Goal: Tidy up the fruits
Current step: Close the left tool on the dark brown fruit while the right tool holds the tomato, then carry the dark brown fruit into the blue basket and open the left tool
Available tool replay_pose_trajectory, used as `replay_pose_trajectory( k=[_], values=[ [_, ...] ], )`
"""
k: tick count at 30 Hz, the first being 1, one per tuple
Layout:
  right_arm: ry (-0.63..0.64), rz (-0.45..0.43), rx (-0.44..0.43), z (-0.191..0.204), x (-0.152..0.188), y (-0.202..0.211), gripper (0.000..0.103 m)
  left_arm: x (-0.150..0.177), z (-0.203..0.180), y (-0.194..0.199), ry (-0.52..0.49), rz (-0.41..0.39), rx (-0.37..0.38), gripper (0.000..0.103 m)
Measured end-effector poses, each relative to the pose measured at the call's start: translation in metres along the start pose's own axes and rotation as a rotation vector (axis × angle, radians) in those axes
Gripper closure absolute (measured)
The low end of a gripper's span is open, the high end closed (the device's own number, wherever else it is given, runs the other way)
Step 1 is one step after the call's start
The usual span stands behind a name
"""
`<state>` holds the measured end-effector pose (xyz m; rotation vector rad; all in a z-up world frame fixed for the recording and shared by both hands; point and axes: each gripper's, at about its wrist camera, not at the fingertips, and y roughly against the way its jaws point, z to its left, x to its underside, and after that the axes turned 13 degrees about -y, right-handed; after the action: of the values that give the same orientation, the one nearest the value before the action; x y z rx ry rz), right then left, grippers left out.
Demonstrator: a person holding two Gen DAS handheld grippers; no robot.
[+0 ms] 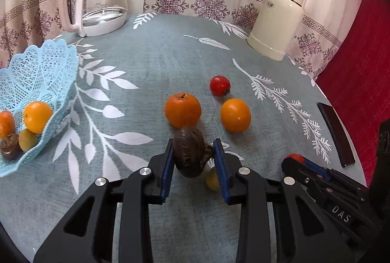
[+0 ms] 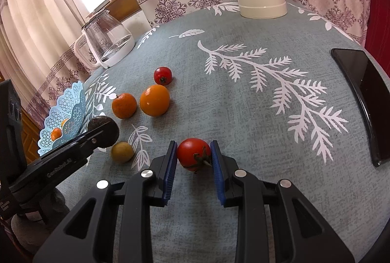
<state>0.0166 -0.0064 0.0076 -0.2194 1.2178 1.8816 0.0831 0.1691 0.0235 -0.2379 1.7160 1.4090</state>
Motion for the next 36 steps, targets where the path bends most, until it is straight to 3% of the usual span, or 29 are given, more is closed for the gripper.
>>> replay_pose_trajectory(
  k=[36],
  values=[
    [-0.002, 0.000, -0.001, -0.001, 0.000, 0.000, 0.075, 0.026, 0.002, 0.008, 0.018, 0.034, -0.018, 0.072]
  ],
)
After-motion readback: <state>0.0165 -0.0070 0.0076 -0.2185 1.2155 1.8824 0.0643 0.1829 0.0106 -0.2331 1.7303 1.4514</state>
